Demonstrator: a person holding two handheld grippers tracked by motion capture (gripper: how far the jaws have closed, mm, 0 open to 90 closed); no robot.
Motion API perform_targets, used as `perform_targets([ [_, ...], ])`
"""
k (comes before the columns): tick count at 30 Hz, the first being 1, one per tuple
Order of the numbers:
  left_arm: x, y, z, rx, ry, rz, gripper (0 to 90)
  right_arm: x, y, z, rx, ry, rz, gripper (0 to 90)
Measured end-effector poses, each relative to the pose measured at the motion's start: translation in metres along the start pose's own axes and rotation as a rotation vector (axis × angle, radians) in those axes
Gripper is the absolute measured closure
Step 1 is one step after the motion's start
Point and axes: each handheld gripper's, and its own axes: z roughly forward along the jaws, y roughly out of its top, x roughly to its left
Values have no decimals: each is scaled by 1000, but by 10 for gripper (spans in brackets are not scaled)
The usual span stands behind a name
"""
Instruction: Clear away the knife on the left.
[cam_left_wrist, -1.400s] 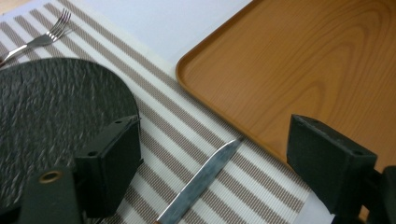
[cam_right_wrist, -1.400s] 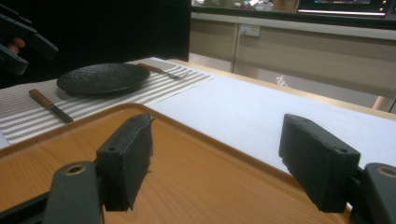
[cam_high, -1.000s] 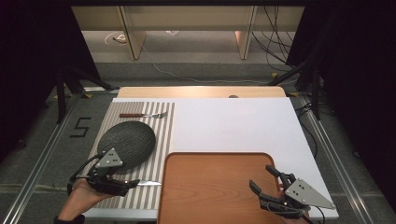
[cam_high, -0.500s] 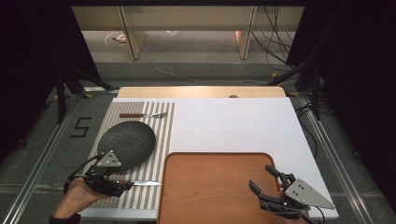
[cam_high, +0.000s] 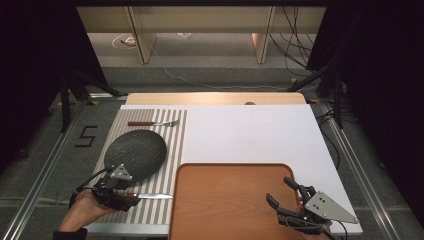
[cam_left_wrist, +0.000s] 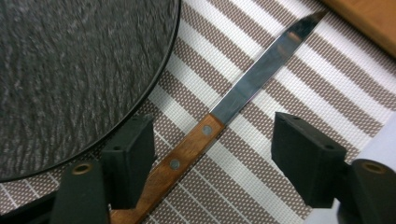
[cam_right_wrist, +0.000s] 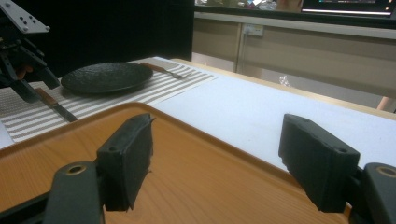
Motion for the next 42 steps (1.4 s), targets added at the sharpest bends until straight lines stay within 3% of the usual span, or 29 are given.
perform_targets([
  [18,4,2,7,65,0,43,424,1,-1,1,3,3,-3,273],
  [22,6,3,11,87,21,33,471,1,-1,1,5,4,-6,273],
  [30,8,3,12,129,6,26,549,1,-1,1,4,0,-4,273],
  [36,5,8,12,171,-3,67,625,1,-1,1,8,2,-8,274],
  [42,4,13,13,196,-15,77,676,2,-1,1,9,2,-10,275],
])
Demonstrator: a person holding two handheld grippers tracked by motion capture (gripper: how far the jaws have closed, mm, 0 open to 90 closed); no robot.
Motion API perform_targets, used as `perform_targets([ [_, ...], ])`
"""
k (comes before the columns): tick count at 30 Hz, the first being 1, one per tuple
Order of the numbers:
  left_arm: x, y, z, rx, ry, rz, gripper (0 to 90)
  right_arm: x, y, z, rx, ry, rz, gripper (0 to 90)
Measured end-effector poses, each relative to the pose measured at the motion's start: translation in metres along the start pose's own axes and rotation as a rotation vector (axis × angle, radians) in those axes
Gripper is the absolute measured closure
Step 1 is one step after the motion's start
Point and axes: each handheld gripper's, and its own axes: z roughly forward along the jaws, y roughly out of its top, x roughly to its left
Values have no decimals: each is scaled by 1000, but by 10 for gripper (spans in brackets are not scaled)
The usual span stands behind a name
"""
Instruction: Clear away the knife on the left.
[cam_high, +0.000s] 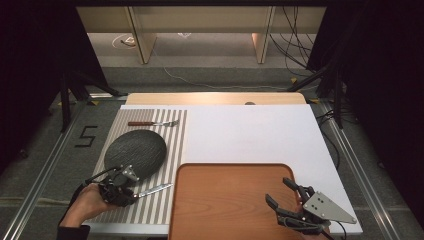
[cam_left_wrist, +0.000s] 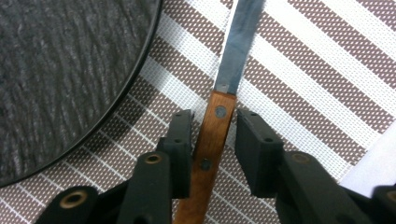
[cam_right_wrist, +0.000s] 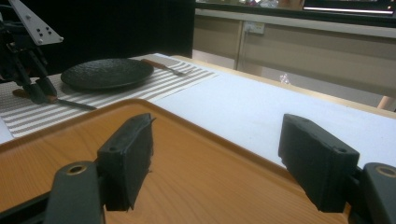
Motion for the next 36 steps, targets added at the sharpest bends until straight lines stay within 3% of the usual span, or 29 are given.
perform_targets([
  [3,-1,1,0,0,-1,13,756,0,0,0,3,0,2,275],
  [11,-7,3,0,14,40,51,768,0,0,1,3,0,2,275],
  [17,-7,2,-5,-33,34,57,769,0,0,1,2,-1,-1,275],
  [23,-5,1,-14,-112,35,24,770,1,0,1,4,-2,-10,275],
  [27,-5,1,-20,-191,12,-21,770,0,0,1,2,-3,-7,275],
  [30,-6,2,-22,-217,1,-25,769,0,0,0,0,-2,-6,275],
  [36,-8,4,-27,-288,-28,-87,769,1,0,0,-3,-1,-7,275],
])
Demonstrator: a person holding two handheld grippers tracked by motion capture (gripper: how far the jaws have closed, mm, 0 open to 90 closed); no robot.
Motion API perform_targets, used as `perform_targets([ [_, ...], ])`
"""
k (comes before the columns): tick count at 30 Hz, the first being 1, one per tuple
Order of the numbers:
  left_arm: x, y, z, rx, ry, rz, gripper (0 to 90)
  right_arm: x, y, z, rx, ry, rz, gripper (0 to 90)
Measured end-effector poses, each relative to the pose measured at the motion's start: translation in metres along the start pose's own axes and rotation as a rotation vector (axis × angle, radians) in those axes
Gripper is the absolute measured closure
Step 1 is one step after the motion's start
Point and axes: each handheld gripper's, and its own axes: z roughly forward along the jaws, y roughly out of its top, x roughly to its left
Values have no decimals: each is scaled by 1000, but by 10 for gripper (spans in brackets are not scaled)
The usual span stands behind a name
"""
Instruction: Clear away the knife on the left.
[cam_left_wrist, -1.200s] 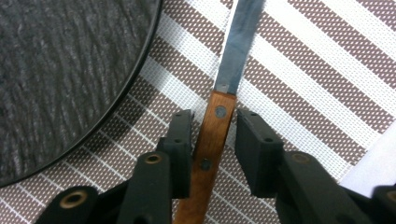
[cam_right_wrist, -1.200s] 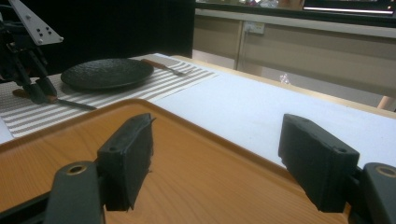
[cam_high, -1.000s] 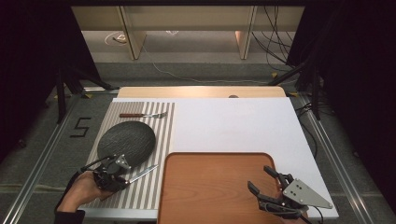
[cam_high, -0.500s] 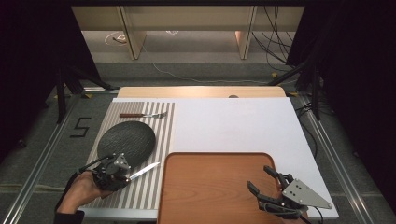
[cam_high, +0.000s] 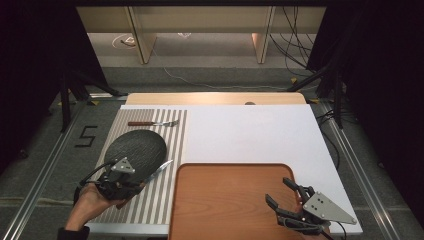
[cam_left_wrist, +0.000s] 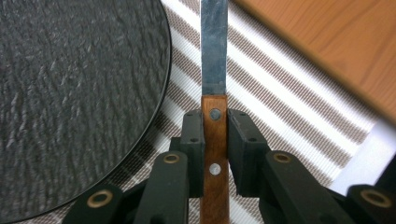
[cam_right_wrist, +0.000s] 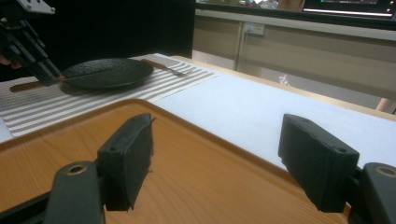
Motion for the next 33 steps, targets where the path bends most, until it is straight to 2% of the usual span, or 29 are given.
perform_targets([
  [4,-6,4,-3,-19,3,-15,770,0,0,0,1,1,-1,275],
  [6,-10,6,-7,-42,-15,-15,770,0,0,0,1,1,-2,275],
  [8,-16,8,-11,-59,-16,7,769,0,0,0,0,1,-1,275],
  [9,-20,10,-15,-86,-25,11,770,0,0,0,1,1,-1,275],
  [10,-20,10,-15,-86,-25,11,770,0,0,0,1,1,-1,275],
  [12,-25,12,-21,-124,-48,15,769,0,0,0,-2,1,-2,275],
  [14,-27,13,-22,-135,-56,15,769,0,0,0,-1,1,-2,275],
  [18,-36,16,-25,-153,-56,45,770,0,0,0,3,1,-3,275],
  [22,-45,20,-28,-183,-79,55,770,0,0,0,3,1,-3,275],
  [24,-53,23,-29,-202,-115,78,769,0,0,0,2,0,-5,275],
  [30,-66,29,-30,-219,-143,106,770,0,0,0,2,1,-4,275],
  [31,-70,31,-28,-228,-161,112,769,0,0,0,1,1,-5,275],
  [33,-74,32,-24,-227,-165,115,769,0,0,0,3,0,-5,275],
])
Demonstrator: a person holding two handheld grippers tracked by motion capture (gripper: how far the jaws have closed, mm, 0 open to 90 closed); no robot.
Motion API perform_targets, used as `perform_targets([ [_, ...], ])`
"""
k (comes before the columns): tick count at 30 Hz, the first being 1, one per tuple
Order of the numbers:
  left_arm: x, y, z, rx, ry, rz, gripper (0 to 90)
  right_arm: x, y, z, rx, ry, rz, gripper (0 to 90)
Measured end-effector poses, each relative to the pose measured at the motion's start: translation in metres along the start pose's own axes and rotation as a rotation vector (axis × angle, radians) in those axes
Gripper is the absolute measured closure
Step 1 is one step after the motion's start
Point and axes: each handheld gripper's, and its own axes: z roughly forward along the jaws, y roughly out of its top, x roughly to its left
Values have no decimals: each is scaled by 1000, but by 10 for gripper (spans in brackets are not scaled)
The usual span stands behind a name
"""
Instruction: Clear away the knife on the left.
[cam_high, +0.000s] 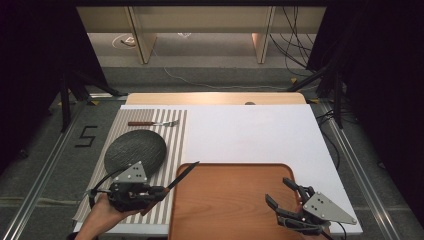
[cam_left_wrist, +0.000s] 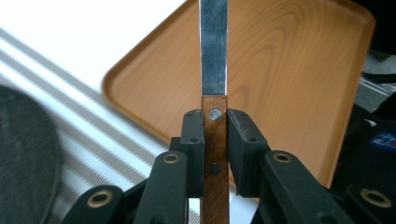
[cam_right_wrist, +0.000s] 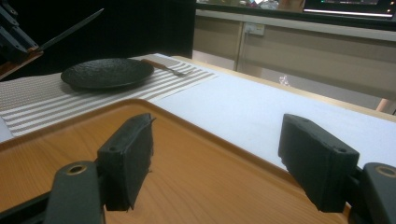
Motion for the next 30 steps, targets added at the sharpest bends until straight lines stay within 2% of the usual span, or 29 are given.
perform_targets([
  [8,-9,3,22,43,-37,11,769,0,0,0,0,0,0,275],
  [14,-12,5,28,41,-43,1,770,0,0,0,0,1,1,275],
  [24,-18,5,45,77,-87,-11,770,0,0,0,1,0,1,275],
  [30,-22,6,55,84,-99,-13,770,0,0,0,0,0,1,275],
])
